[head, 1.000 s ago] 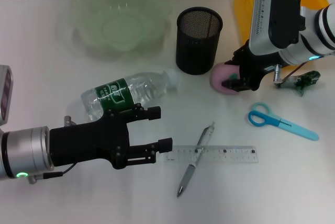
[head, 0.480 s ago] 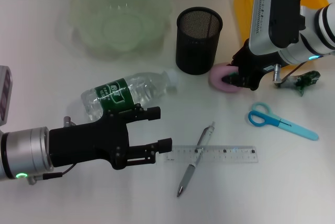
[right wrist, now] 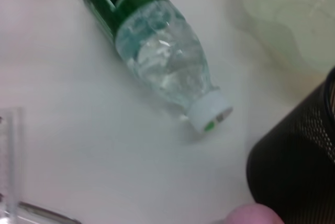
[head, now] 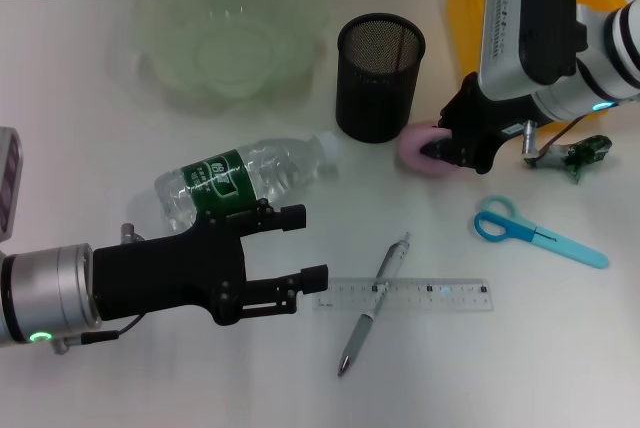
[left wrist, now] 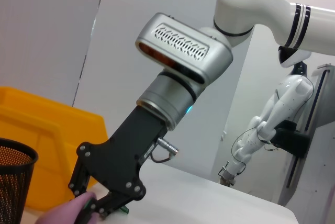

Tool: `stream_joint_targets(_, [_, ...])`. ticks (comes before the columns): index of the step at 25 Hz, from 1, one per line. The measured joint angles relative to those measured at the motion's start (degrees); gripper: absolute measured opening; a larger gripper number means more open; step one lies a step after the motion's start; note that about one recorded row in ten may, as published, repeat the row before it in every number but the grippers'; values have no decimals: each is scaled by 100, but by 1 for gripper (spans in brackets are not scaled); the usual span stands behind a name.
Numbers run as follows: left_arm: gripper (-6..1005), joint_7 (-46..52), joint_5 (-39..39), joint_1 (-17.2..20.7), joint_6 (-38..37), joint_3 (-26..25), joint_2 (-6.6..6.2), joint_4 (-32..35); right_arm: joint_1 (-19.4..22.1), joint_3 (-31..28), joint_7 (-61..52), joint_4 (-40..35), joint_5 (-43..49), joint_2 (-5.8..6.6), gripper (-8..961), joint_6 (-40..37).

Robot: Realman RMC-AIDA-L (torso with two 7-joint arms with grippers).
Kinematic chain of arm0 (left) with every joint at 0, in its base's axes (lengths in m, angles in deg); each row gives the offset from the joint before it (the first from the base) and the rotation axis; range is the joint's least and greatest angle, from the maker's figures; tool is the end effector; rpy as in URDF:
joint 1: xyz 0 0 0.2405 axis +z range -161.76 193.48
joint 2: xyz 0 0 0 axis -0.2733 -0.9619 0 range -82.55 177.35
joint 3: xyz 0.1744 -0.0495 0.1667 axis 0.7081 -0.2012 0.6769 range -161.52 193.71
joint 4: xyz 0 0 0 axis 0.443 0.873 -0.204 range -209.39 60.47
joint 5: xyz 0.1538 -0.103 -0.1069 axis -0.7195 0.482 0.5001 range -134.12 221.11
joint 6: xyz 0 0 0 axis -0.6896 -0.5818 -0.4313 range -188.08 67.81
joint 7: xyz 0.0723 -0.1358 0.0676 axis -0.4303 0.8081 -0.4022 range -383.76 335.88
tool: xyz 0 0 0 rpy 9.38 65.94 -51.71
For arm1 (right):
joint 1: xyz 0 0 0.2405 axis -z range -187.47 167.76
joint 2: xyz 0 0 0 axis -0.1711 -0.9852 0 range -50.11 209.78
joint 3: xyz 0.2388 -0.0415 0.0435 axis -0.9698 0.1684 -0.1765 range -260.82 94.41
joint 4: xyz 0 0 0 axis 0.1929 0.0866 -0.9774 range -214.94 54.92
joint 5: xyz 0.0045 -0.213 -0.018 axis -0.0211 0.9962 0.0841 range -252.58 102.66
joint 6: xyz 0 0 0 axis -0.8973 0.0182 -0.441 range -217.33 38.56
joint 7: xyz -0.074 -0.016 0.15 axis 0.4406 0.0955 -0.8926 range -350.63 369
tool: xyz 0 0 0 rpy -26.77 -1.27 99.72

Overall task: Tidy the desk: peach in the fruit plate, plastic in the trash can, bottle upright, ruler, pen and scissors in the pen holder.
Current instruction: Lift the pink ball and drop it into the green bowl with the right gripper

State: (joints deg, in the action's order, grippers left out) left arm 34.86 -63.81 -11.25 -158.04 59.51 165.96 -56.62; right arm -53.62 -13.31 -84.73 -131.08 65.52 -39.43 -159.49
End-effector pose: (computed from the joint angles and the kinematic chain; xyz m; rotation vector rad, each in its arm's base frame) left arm -0.2471 0.2650 -0.0600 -2.8118 -0.5292 -1.0537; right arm 0.1940 0.4082 -0.0516 -2.8360 -0.0070 -0.3693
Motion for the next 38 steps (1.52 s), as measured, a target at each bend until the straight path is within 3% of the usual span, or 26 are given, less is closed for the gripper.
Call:
stream_joint_targets(6, [770,0,0,-11,-11,0,0,0,2,-566,-11,-365,-129,5,108,-769])
stream_joint_targets(11, [770,-3,41,-18,-18,0,0,0,118,-1497,320,-642,-682,60,106,-1684])
stream_joint_targets(23, [770,-18,230,-100,-35,0,0,12,732,-2440,1135,-572,-1985,48,105,-2008])
stream_joint_targets(29, [770,-18,272,-144,-36,0,0,12,1126,-2596,1823,158,-3430,51,105,-2018])
stream_joint_targets(38, [770,-88,488,-125,-116,3,4,2,1242,-2705,3112,1698,-4685,36,104,-1962])
